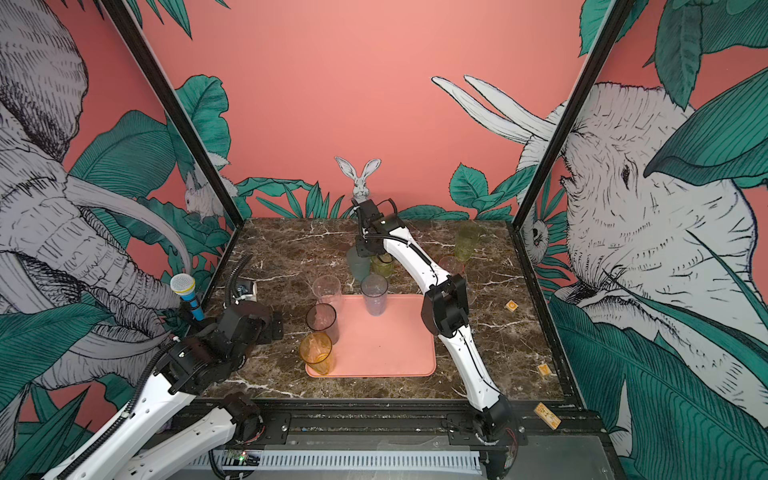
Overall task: Place the glasses into the tray
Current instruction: 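Move the right gripper back over the teal frosted cup, then lower the right gripper, close on the teal cup rim and lift it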
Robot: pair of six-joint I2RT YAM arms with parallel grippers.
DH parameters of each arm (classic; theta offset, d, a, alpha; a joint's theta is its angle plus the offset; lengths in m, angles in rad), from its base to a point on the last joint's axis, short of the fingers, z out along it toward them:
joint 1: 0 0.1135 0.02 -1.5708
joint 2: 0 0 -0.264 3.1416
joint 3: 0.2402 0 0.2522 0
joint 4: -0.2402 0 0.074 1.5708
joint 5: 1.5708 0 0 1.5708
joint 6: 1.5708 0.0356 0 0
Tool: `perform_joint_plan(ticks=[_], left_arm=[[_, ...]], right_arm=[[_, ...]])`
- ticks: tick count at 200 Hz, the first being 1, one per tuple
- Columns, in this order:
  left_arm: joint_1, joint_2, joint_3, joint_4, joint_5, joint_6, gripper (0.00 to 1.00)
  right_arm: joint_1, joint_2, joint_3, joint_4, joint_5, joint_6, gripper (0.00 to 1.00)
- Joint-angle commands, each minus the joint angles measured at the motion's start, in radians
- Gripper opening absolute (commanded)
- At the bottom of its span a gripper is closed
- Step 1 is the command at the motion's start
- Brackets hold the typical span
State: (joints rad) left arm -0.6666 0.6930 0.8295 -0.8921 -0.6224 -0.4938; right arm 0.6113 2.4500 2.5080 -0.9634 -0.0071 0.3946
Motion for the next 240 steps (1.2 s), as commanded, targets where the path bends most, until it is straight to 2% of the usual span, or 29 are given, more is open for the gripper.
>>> perform_joint_plan(ticks=[1, 30, 136, 240], left_arm=[[0.004, -0.001, 0.023, -0.026, -0.02, -0.006, 0.99], [0.003, -0.004, 0.024, -0.028, -0.023, -0.003, 0.99], [0.003, -0.009, 0.023, -0.038, -0.023, -0.008, 0.99], [0.004, -0.013, 0.018, -0.044, -0.019, -0.016, 0.99]], right_arm=[[0.002, 0.025, 0.044, -0.008, 0.023, 0.013, 0.35], [0.001, 0.041, 0.052, 0.01, 0.014, 0.021, 0.3], [0.002, 0.08, 0.087, 0.03, 0.008, 0.031, 0.21], [0.001, 0.096, 0.092, 0.044, 0.005, 0.034, 0.2]])
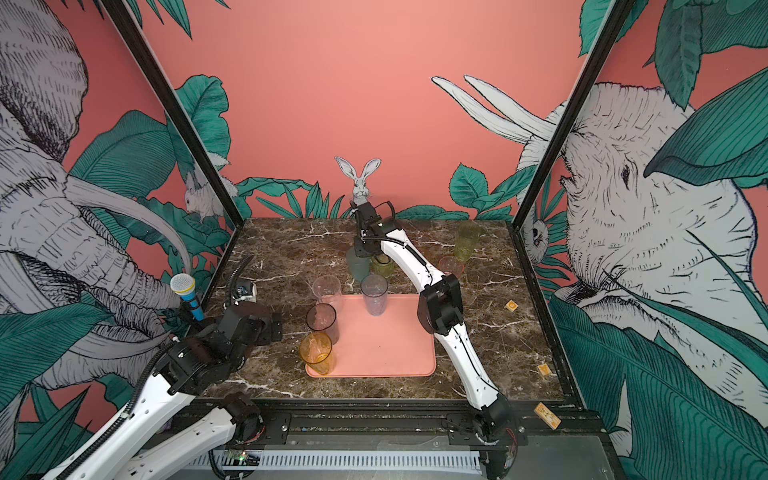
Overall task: Place the glasses into the tray
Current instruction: 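Lower the right gripper, close on the teal cup rim and lift it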
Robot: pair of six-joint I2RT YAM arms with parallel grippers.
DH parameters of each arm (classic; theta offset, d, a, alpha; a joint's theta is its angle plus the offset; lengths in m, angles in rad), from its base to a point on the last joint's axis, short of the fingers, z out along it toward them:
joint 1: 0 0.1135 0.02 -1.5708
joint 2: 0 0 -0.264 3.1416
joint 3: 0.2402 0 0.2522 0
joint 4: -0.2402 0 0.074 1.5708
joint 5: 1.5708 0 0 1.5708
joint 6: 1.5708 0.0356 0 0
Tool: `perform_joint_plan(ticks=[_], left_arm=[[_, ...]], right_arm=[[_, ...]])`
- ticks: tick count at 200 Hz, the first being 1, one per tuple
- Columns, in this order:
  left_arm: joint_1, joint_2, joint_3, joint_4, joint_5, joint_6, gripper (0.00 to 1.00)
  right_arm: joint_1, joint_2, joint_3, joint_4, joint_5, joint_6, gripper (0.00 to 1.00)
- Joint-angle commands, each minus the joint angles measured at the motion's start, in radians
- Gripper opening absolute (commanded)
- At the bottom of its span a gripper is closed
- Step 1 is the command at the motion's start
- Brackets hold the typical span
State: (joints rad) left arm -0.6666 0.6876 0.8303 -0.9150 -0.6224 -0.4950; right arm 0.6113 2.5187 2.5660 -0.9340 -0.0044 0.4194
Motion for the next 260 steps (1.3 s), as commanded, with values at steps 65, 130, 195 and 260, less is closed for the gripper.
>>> perform_joint_plan(ticks=[65, 130, 195, 260], left_arm=[[0.003, -0.02, 0.01, -0.02, -0.016, -0.019, 0.99], [0.005, -0.024, 0.01, -0.022, -0.017, -0.017, 0.99], [0.004, -0.021, 0.021, -0.02, -0.013, -0.017, 0.99], [0.004, -0.032, 0.023, -0.02, 0.0, -0.019, 0.99]], right_arm=[[0.002, 0.049, 0.062, 0.008, -0.004, 0.005, 0.15], [0.001, 0.037, 0.062, 0.011, 0.007, 0.011, 0.01], [0.002, -0.025, 0.062, -0.003, 0.019, 0.005, 0.0], [0.002, -0.127, 0.062, -0.04, 0.048, -0.016, 0.0]])
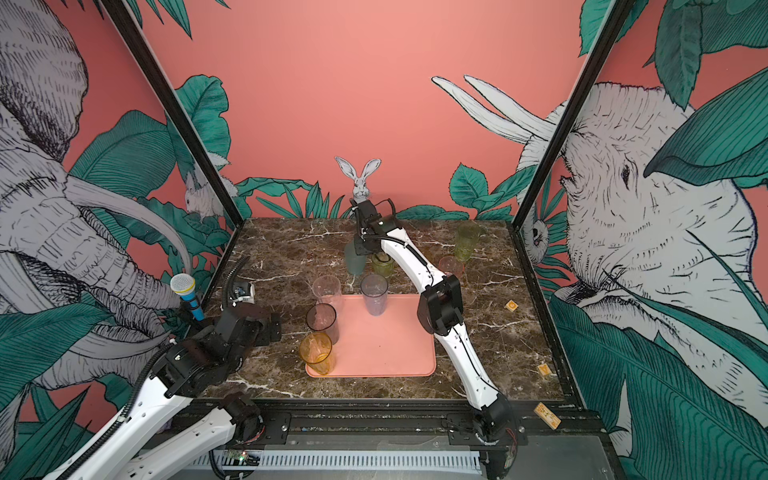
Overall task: Place the glasses into the tray
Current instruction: 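Lower the right gripper, close on the teal cup rim and lift it, then carry the teal frosted cup with the right gripper over the tray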
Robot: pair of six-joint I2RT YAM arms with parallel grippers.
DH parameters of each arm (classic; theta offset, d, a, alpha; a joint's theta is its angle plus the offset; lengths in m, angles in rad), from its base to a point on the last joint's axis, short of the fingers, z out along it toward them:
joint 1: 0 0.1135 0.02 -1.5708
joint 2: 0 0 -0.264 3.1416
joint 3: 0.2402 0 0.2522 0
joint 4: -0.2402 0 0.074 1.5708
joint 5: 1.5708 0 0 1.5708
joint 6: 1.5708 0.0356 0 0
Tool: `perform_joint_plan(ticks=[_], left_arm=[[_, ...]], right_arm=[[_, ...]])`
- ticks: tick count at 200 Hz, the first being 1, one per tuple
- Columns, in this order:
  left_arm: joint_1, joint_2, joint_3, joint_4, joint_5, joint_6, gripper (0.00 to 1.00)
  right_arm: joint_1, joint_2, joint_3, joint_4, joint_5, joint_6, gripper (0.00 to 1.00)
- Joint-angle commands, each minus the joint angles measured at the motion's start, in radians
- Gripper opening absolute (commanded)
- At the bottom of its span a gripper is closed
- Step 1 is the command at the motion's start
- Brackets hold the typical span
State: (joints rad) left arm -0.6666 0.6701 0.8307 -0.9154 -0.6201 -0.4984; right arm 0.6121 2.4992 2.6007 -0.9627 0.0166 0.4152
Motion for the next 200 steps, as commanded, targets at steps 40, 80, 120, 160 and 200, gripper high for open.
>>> perform_joint_plan(ticks=[40, 80, 120, 160, 200], left_arm=[[0.004, -0.036, 0.023, -0.024, 0.009, -0.025, 0.99], [0.004, -0.04, 0.036, -0.039, 0.026, -0.034, 1.0], [0.004, -0.04, 0.032, -0.043, 0.045, -0.048, 0.99], [0.003, -0.045, 0.028, -0.034, 0.058, -0.057, 0.99], [0.004, -0.04, 0.027, -0.021, 0.067, -0.057, 0.99]], right_arm=[[0.002, -0.177, 0.028, -0.042, 0.044, -0.025, 0.0], [0.001, -0.252, 0.022, -0.081, 0.072, -0.034, 0.0], [0.001, -0.324, 0.015, -0.124, 0.074, -0.042, 0.0], [-0.001, -0.4, -0.015, -0.164, 0.095, -0.056, 0.0], [-0.016, -0.483, -0.063, -0.196, 0.109, -0.069, 0.0]])
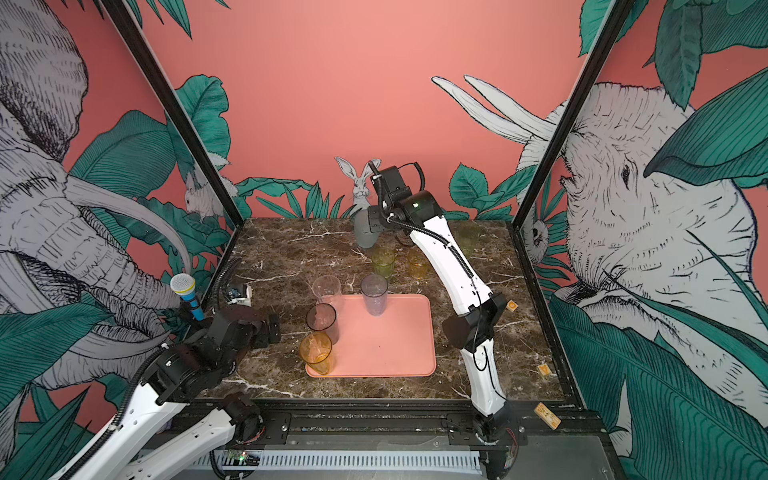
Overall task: Place the glasses into the tray
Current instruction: 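Carry the teal frosted cup with the right gripper over the tray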
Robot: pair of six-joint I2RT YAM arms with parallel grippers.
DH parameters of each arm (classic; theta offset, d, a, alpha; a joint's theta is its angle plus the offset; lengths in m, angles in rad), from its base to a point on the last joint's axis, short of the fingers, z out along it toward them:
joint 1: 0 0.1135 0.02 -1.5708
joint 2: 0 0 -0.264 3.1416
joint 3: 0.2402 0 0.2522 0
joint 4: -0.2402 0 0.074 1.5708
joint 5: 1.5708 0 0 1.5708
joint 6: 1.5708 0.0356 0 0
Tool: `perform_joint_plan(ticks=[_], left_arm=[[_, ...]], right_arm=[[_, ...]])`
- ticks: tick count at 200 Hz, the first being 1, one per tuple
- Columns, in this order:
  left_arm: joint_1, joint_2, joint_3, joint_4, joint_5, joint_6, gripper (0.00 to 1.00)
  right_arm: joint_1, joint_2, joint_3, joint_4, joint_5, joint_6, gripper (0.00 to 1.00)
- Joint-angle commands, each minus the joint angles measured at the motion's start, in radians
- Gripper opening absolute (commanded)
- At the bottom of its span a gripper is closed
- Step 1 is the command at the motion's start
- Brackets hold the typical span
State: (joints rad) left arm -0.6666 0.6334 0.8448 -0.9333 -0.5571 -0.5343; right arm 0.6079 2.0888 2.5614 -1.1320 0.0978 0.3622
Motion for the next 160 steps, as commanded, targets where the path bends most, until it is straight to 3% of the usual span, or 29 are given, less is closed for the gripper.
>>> perform_joint_plan(ticks=[1, 160], left_arm=[[0.004, -0.002, 0.014, -0.003, 0.005, -0.021, 0.99], [0.003, 0.073, 0.03, 0.063, 0.028, 0.02, 0.99]], right_arm=[[-0.013, -0.074, -0.026, -0.027, 0.028, -0.016, 0.0], [-0.058, -0.439, -0.584, 0.066, 0.08, -0.038, 0.0]])
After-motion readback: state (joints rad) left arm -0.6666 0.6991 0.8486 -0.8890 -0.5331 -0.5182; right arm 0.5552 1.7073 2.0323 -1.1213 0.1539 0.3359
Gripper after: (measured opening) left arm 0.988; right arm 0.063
